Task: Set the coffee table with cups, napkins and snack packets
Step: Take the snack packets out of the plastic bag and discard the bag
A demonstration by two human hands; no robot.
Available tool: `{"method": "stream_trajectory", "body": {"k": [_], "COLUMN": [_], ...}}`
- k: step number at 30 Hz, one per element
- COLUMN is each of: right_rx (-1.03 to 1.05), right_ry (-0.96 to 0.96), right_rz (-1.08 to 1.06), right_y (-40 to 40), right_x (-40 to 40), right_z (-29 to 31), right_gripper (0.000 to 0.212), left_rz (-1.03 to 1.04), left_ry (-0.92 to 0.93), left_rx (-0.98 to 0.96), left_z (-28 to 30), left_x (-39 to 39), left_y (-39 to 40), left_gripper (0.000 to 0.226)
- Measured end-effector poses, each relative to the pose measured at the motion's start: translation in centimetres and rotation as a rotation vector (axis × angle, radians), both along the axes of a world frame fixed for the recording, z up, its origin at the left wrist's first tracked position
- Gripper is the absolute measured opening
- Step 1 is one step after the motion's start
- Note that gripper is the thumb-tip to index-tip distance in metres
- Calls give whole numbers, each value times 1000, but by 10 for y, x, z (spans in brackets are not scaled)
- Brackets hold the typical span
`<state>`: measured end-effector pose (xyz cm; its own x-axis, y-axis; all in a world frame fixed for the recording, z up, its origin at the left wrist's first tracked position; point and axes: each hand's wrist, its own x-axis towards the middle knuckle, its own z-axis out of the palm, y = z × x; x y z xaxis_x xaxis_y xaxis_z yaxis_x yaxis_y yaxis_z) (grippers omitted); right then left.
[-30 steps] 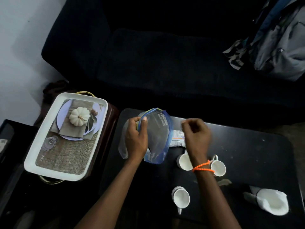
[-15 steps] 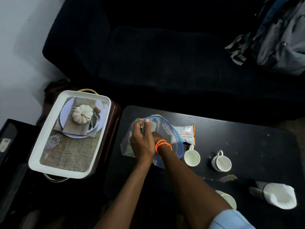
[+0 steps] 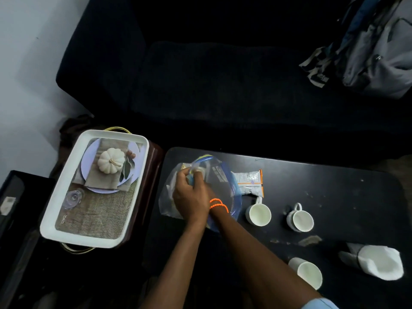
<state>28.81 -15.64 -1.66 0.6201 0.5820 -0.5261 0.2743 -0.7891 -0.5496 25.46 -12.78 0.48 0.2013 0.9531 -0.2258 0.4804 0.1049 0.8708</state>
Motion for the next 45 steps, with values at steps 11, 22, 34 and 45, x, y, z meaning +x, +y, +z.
{"method": "stream_trajectory", "body": {"k": [11, 22, 34, 45], "right_rx": [548, 137, 539, -44], "right_ry": [-258, 11, -177, -7], "right_rz": [-522, -692, -228, -58], "right_y": [-55, -74, -10, 8], "right_x": [48, 80, 19, -17], "right_z": [97, -13, 50, -45], "right_gripper": [33, 45, 8, 39], "left_rz": [177, 115, -77, -199], "left_ry": [21, -30, -2, -260], "left_rx": [55, 25, 51, -19], "left_z": [-7, -5, -3, 8], "left_x": [-17, -28, -24, -44], "left_y": [56, 63, 25, -4], "left_gripper": [17, 34, 27, 26]}}
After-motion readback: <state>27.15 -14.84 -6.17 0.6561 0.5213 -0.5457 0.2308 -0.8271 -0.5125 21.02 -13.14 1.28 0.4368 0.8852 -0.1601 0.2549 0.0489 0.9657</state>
